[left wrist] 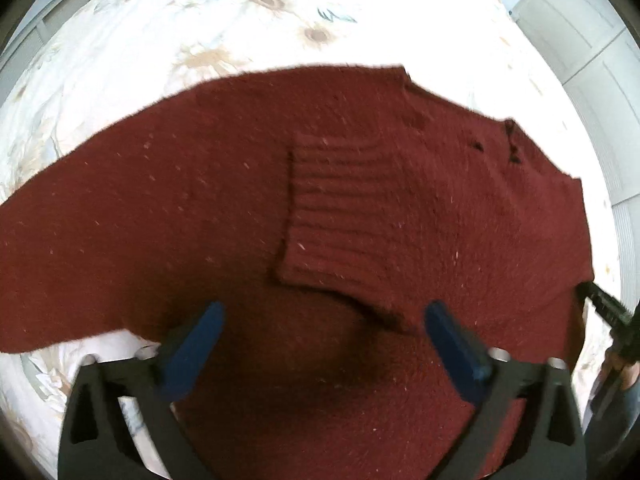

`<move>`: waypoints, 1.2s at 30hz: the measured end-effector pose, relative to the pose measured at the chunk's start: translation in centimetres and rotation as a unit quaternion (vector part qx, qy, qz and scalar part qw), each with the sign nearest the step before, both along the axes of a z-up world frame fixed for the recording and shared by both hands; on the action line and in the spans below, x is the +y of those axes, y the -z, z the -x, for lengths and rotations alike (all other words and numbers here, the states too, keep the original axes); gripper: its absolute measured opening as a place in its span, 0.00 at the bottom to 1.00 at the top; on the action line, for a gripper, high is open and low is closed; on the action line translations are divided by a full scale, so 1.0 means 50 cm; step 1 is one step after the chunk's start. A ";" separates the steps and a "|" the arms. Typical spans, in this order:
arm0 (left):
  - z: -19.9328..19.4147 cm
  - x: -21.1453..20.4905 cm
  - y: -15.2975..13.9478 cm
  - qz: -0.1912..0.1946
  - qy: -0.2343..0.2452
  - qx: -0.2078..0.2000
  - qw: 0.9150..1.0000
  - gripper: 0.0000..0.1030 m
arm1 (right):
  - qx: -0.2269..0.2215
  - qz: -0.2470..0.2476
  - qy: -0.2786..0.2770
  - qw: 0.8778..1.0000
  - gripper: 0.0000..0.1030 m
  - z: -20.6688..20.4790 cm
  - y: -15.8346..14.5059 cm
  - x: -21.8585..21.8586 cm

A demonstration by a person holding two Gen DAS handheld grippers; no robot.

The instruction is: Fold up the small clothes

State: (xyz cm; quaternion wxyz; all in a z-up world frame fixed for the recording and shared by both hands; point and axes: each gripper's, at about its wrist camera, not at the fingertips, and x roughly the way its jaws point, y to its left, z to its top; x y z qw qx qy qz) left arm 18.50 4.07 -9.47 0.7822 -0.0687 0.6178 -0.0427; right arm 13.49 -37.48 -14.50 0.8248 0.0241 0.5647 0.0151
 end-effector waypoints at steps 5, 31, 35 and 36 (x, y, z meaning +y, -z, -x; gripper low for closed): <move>-0.034 0.025 0.001 0.001 -0.023 0.009 1.000 0.99 | -0.003 -0.002 0.004 1.000 0.60 0.020 -0.018 -0.016; -0.020 -0.085 0.008 -0.065 0.062 -0.046 0.995 0.18 | 0.026 -0.083 0.002 0.996 0.75 -0.110 -0.011 -0.020; -0.019 -0.103 0.020 -0.106 0.075 -0.049 0.990 0.18 | 0.056 -0.094 -0.013 0.994 0.45 -0.132 0.038 0.012; -0.021 -0.098 0.023 -0.100 0.069 -0.046 0.992 0.18 | 0.056 -0.096 -0.017 0.994 0.30 -0.130 0.042 0.016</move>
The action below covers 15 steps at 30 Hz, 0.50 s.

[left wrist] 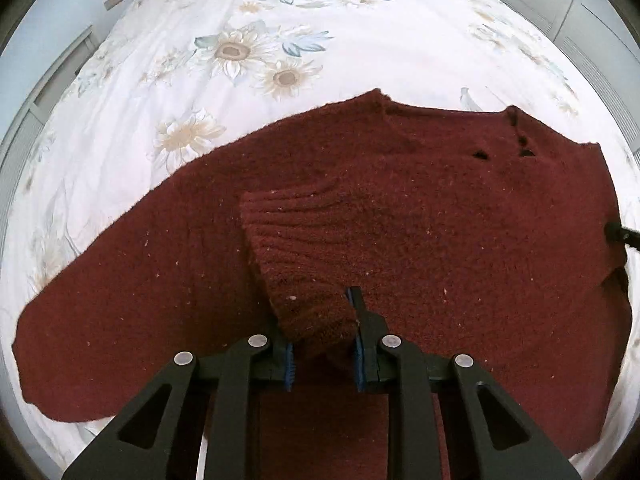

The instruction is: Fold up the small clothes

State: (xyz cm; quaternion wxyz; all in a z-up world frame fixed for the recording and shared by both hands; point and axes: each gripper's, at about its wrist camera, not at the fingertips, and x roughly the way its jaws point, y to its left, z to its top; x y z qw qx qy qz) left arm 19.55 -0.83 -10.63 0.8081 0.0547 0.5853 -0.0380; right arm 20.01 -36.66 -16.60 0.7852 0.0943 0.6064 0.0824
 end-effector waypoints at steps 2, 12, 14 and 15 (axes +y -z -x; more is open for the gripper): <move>0.001 -0.001 0.013 0.008 -0.010 0.007 1.000 0.18 | -0.010 0.003 0.008 1.000 0.19 0.007 -0.008 -0.002; -0.028 0.019 0.055 -0.009 -0.049 0.009 0.999 0.38 | -0.028 0.036 0.015 0.999 0.31 0.020 -0.014 0.005; -0.027 0.018 0.051 -0.014 -0.051 0.009 0.999 0.47 | -0.044 0.057 0.013 0.997 0.45 0.034 -0.034 0.011; -0.027 0.021 0.047 -0.008 -0.054 0.011 0.998 0.52 | -0.053 0.063 0.011 0.997 0.59 0.039 -0.045 0.015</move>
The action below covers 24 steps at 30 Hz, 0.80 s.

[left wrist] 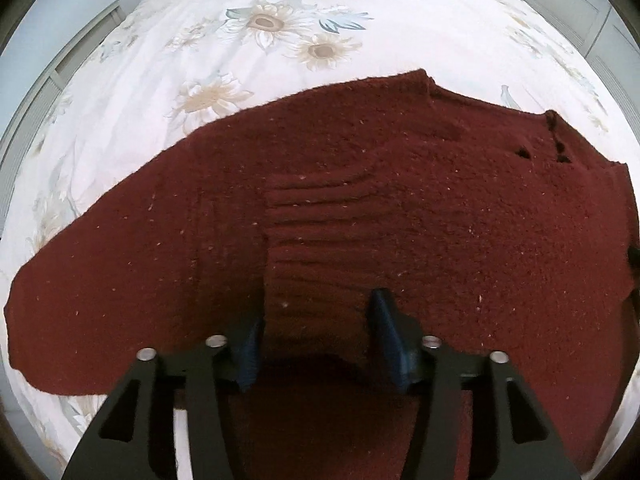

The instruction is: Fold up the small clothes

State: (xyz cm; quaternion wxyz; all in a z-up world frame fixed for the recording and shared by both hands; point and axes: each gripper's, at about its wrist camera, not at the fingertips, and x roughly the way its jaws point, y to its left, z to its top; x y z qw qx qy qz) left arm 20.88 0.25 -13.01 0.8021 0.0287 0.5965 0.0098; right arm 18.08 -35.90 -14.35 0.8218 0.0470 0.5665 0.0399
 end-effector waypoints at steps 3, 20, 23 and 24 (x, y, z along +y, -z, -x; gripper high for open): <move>0.007 0.009 -0.023 0.027 -0.013 -0.009 1.000 0.81 | -0.033 0.004 -0.012 0.999 0.77 0.016 -0.042 0.022; 0.034 -0.129 -0.031 0.070 0.070 -0.066 0.993 0.99 | -0.096 0.047 -0.120 0.987 1.00 0.065 -0.036 0.305; 0.045 -0.127 0.004 0.068 0.077 -0.037 0.994 0.99 | -0.084 0.075 -0.115 0.987 1.00 0.069 0.009 0.296; 0.051 -0.122 0.016 0.060 0.077 -0.032 0.995 0.99 | -0.080 0.082 -0.107 0.988 1.00 0.069 0.024 0.282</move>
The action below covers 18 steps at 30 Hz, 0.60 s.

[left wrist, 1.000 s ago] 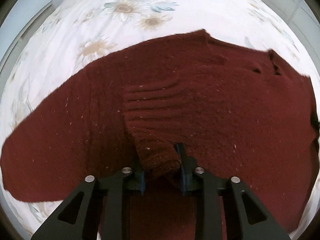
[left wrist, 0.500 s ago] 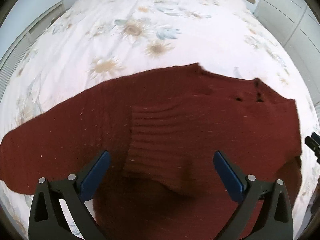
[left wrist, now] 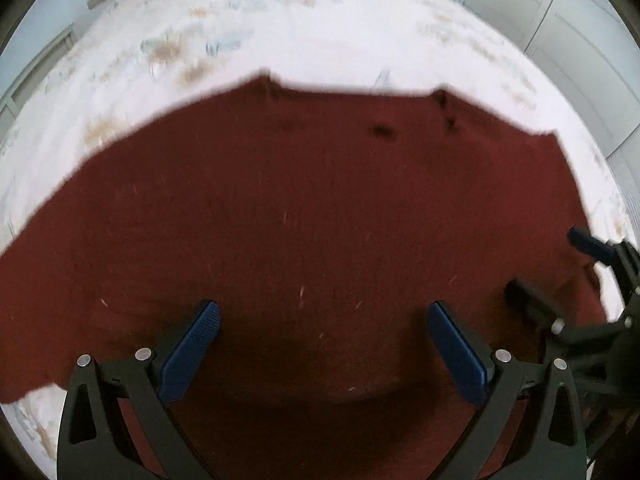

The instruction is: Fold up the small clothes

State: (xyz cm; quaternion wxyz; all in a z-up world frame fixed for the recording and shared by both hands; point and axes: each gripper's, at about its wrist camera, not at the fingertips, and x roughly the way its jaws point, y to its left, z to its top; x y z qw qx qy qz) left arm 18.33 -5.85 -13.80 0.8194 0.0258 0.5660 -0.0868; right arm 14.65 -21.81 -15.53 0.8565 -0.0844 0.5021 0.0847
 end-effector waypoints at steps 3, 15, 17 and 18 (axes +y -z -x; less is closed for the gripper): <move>0.013 0.022 0.010 -0.010 0.013 -0.015 1.000 0.99 | 0.004 -0.017 0.026 1.000 1.00 0.003 0.011 -0.057; 0.011 0.021 0.038 -0.043 -0.004 -0.032 0.999 0.99 | 0.002 -0.022 0.037 0.999 1.00 0.017 0.015 -0.118; 0.008 0.024 0.034 -0.037 -0.009 -0.027 0.999 0.99 | 0.001 -0.029 0.040 0.999 1.00 0.026 -0.001 -0.121; 0.006 0.029 0.027 -0.028 -0.013 -0.020 0.999 0.99 | -0.001 -0.034 0.041 0.999 1.00 0.034 -0.012 -0.123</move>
